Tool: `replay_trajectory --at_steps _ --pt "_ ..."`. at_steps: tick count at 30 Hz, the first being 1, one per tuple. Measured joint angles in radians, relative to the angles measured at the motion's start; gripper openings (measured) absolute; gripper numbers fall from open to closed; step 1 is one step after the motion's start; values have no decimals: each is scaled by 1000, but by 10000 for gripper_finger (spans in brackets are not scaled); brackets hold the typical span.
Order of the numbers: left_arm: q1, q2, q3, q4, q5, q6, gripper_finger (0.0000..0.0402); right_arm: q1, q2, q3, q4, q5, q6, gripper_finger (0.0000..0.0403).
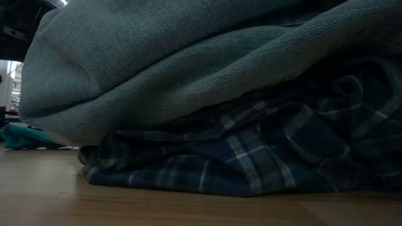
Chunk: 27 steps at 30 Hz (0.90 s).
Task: Sort clothes
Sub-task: Put the bottom light pink sock into the white laundry bin
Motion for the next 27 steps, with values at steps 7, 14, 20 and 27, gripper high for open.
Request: replay_trajectory --at_steps 7,14,20,27 --pt "0 0 0 0 2 0 1 106 0 0 -35 -55 102 246" --pt "0 0 0 0 1 0 1 241 12 -145 60 -63 91 246" --pt "0 0 0 0 1 0 1 299 13 -385 266 50 20 246" --pt "0 0 0 0 1 0 1 297 13 -587 555 227 -112 246"
